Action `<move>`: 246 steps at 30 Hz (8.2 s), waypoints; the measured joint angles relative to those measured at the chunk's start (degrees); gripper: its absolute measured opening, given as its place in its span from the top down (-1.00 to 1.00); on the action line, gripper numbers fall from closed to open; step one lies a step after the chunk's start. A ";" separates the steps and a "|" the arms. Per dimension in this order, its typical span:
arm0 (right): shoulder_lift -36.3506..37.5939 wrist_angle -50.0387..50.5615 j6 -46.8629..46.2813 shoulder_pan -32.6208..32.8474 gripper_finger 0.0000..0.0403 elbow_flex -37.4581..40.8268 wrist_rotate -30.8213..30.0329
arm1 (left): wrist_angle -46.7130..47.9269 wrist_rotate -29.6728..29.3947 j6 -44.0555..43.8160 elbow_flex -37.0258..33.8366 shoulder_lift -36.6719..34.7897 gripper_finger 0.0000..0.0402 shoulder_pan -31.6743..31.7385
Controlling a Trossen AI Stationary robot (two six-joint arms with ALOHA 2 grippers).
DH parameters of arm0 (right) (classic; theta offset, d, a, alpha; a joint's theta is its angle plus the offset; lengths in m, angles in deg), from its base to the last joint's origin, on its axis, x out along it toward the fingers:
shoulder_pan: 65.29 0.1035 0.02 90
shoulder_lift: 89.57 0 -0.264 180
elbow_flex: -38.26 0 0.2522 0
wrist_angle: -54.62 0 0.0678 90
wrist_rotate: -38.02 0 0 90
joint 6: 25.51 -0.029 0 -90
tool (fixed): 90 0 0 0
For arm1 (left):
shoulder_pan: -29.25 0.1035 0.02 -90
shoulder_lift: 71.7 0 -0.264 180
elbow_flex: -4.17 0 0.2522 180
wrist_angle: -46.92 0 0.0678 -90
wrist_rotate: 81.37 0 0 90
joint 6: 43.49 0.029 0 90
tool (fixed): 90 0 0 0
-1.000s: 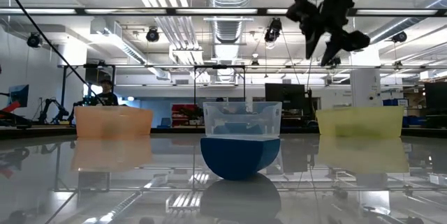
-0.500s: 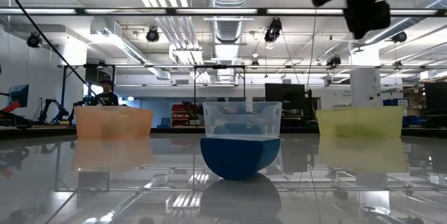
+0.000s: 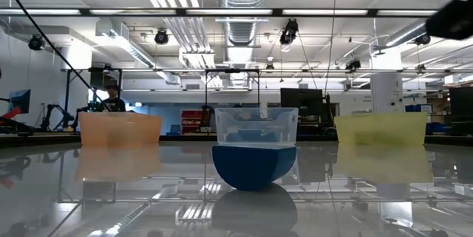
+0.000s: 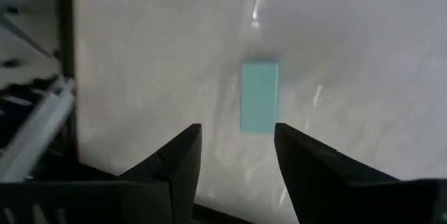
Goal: Sort & place blocks by color
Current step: Put the light blue rectangle block into the orange bin, then put the blue half circle block into the transparent bin
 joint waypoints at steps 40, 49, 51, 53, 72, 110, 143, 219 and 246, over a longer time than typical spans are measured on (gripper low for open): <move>-17.65 -12.08 -4.09 3.24 0.41 3.77 -4.37 | -0.03 -0.63 1.36 0.00 0.00 0.16 0.02; -9.34 -11.69 -12.44 0.30 0.41 1.07 -9.26 | -0.03 -0.64 1.40 0.00 0.00 0.16 0.02; -6.40 -12.18 -13.68 -1.44 0.41 0.02 -13.20 | -0.05 -0.63 1.40 0.00 0.00 0.16 0.02; -3.31 -14.11 -13.94 -3.78 0.41 -0.61 -17.11 | -0.09 -0.63 1.40 0.00 0.00 0.16 0.02; 4.46 -69.13 -2.96 -25.73 0.41 -0.47 -23.78 | -3.55 -0.61 1.46 0.00 0.00 0.16 0.02; -5.69 -98.23 -13.45 -30.12 0.41 -0.63 -17.10 | -14.04 16.03 -1.90 -0.02 14.75 -0.05 0.02; -3.92 -93.60 -13.98 -30.55 0.11 -0.63 -16.03 | -12.56 16.07 -3.63 0.00 16.52 0.42 0.36; 7.77 -70.65 -17.06 -31.76 0.10 -0.67 -16.36 | 65.66 10.96 17.82 12.28 38.73 0.32 53.66; 7.55 -58.41 -32.42 -29.30 0.10 -0.66 -15.80 | 62.68 15.83 14.07 13.00 26.00 0.30 45.91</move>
